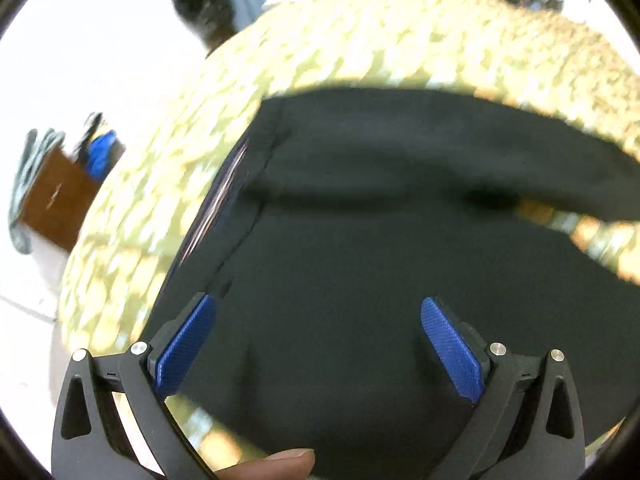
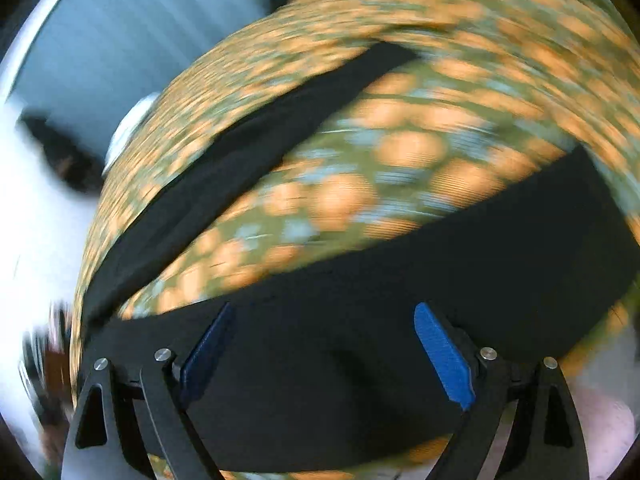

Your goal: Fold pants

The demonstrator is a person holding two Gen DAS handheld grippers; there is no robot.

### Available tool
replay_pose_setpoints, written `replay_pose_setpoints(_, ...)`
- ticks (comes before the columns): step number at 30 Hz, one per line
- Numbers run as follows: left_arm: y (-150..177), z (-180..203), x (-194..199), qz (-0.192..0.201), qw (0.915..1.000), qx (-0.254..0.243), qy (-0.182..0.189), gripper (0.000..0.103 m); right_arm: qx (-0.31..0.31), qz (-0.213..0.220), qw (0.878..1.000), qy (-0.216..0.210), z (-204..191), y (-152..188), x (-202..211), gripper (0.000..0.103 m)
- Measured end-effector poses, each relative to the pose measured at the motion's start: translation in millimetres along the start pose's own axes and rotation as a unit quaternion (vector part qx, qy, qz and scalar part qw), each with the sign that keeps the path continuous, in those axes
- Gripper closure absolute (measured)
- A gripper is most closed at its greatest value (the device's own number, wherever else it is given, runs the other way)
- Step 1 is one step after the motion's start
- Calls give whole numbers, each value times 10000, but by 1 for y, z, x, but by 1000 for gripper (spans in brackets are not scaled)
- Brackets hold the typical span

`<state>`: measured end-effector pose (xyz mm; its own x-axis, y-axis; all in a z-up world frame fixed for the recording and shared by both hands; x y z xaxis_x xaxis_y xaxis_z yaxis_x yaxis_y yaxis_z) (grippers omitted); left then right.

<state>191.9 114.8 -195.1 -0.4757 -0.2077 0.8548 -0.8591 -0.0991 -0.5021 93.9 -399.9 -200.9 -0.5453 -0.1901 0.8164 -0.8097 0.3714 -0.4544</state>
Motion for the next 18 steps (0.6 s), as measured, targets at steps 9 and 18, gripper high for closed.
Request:
replay_pose_setpoints(9,-113,94,-54,189,9997,-182,15,0,2139,-303,9715,-980,-181,-86,-118,13)
replay_pose_setpoints(18,-73,-2,-122,-262,9971,604,-369,0,1797,-924,9722,1183,74,-183,-175,13)
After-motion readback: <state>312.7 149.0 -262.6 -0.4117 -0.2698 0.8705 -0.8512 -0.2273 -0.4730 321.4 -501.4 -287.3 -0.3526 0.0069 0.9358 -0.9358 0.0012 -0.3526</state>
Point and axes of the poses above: each gripper's, at about its wrist camera, not at the fingertips, and x roughly against the way its jaws point, z to its right, y to its underside, the point moved 10 cm from there along -x, roughly the way its jaws point, and after that the axes turned 4 degrees about x, right-handed, at the moved point
